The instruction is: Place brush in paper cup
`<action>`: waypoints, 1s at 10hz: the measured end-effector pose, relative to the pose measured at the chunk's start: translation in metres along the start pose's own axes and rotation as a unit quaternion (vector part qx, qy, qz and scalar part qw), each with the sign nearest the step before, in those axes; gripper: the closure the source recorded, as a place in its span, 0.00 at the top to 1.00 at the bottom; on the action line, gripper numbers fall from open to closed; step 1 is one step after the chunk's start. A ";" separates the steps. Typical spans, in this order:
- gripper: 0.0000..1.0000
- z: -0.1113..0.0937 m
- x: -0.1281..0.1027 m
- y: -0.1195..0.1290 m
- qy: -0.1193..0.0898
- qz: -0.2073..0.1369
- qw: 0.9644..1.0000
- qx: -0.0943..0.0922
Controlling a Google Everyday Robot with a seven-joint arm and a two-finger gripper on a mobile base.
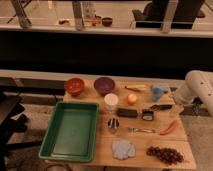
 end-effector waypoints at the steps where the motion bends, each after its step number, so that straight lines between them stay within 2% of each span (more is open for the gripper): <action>1: 0.80 0.002 0.001 -0.003 -0.004 0.005 1.000 0.002; 5: 0.80 0.018 0.004 -0.012 -0.021 0.016 1.000 0.005; 10: 0.80 0.046 -0.001 -0.027 -0.038 0.019 0.999 -0.014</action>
